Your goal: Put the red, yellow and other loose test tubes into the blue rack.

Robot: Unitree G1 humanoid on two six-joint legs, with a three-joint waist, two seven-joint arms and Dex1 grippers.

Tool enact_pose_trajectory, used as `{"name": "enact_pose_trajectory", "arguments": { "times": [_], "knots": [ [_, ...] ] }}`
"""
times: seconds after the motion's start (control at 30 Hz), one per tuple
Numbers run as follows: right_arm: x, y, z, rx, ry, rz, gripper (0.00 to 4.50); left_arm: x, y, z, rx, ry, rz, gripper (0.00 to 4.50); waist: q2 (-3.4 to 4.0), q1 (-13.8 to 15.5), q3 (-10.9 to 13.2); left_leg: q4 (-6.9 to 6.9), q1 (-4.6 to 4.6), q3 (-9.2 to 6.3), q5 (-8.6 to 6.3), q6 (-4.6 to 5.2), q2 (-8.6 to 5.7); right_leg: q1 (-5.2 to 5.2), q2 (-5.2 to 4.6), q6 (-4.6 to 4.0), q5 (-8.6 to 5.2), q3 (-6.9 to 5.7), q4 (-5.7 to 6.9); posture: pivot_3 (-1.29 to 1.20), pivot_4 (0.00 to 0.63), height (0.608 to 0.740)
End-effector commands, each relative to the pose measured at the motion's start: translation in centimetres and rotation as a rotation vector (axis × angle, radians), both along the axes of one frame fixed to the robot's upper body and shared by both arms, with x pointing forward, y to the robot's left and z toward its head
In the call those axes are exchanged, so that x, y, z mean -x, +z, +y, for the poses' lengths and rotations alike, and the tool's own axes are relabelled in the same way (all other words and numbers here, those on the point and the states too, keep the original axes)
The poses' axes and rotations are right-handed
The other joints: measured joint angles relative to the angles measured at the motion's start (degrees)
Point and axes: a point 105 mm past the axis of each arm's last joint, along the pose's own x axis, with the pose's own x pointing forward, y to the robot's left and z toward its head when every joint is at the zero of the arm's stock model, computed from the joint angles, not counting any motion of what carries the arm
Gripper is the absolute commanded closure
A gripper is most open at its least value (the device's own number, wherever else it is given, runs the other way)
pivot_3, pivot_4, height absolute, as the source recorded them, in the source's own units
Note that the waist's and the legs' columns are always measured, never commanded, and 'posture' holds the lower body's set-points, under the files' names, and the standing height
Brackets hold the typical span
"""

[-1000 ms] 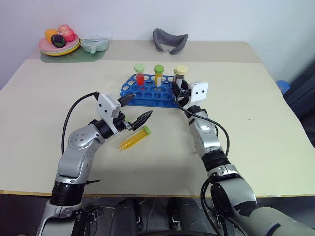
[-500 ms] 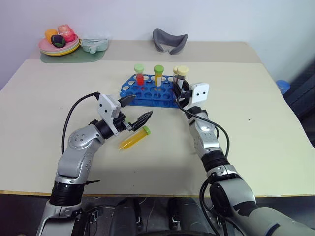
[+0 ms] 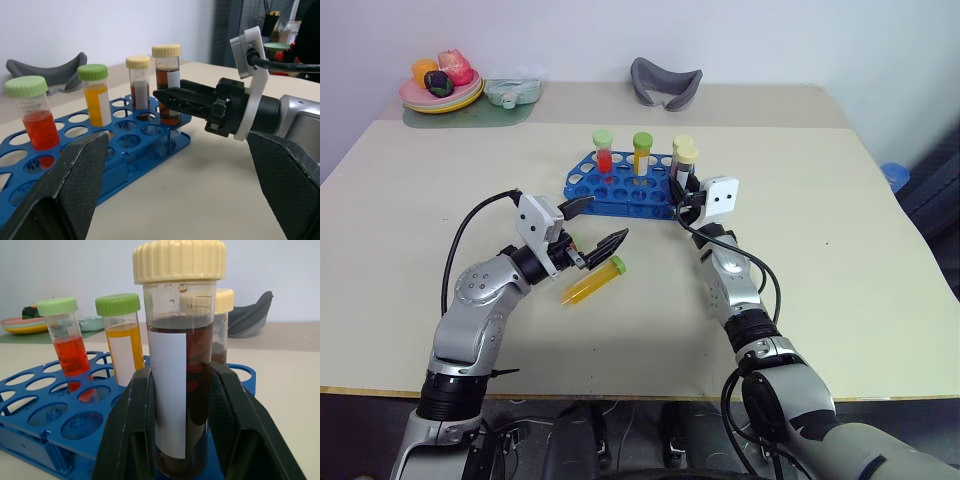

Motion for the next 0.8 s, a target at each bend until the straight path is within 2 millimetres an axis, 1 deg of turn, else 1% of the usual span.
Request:
{"name": "enact_pose_trajectory", "arguments": {
  "times": [0.03,0.1,0.17,0.2,0.33,0.43,0.6,0.7,0.8],
  "knots": [
    [0.1,1.0,-0.2,-0.036,-0.002,-0.042,3.67,0.2,1.0,0.4,0.01,0.004,-0.052,0.0,0.0,0.0,0.0,0.0,0.0,0.0,0.0,0.0,0.0,0.0,0.0,0.0,0.0,0.0,0.0,0.0,0.15,0.689],
    [0.1,1.0,-0.2,-0.043,0.002,-0.043,3.67,0.2,1.0,0.4,0.009,0.002,-0.052,0.0,0.0,0.0,0.0,0.0,0.0,0.0,0.0,0.0,0.0,0.0,0.0,0.0,0.0,0.0,0.0,0.0,0.15,0.689],
    [0.1,1.2,-0.3,-0.047,-0.001,-0.049,2.6,0.2,0.9,0.5,0.009,0.001,-0.051,0.0,0.0,0.0,0.0,0.0,0.0,0.0,0.0,0.0,0.0,0.0,0.0,0.0,0.0,0.0,0.0,0.0,0.15,0.689],
    [0.1,1.3,-0.3,-0.049,-0.004,-0.055,2.17,0.1,0.8,0.5,0.009,0.002,-0.05,0.0,0.0,0.0,0.0,0.0,0.0,0.0,0.0,0.0,0.0,0.0,0.0,0.0,0.0,0.0,0.0,0.0,0.15,0.689],
    [0.3,2.2,-0.1,-0.042,0.002,-0.094,0.12,0.1,0.6,0.6,0.009,0.005,-0.048,0.0,0.0,-0.1,0.0,0.01,0.0,0.0,0.0,0.0,0.0,0.0,0.0,0.0,0.0,0.0,0.01,0.0,0.15,0.689],
    [0.8,3.5,0.0,-0.03,0.007,-0.15,0.12,0.1,0.4,0.9,0.007,0.012,-0.047,0.0,0.0,-0.1,0.0,0.01,0.0,0.0,0.0,0.0,0.0,0.0,0.0,0.0,0.0,0.0,0.02,0.0,0.15,0.689],
    [1.7,5.9,-0.9,-0.021,-0.028,-0.249,0.12,0.1,0.3,1.8,-0.007,0.035,-0.047,0.0,0.0,-0.1,0.0,0.01,0.0,-0.02,0.0,0.0,0.0,0.0,0.0,0.0,0.0,0.0,0.02,0.0,0.15,0.689],
    [2.8,8.3,-1.8,-0.015,-0.035,-0.329,0.12,0.1,0.3,2.6,-0.02,0.057,-0.048,0.0,0.0,0.0,0.0,0.02,-0.01,-0.02,0.0,0.0,0.0,0.0,-0.01,0.0,0.0,0.0,0.02,0.0,0.15,0.689],
    [4.6,10.8,-2.8,0.022,-0.005,-0.4,0.12,0.1,0.0,4.0,-0.044,0.083,-0.034,0.0,0.01,0.0,0.0,0.03,-0.01,-0.04,0.0,0.0,0.0,0.0,-0.01,0.0,0.0,0.0,0.02,0.0,0.15,0.689]
  ]
}}
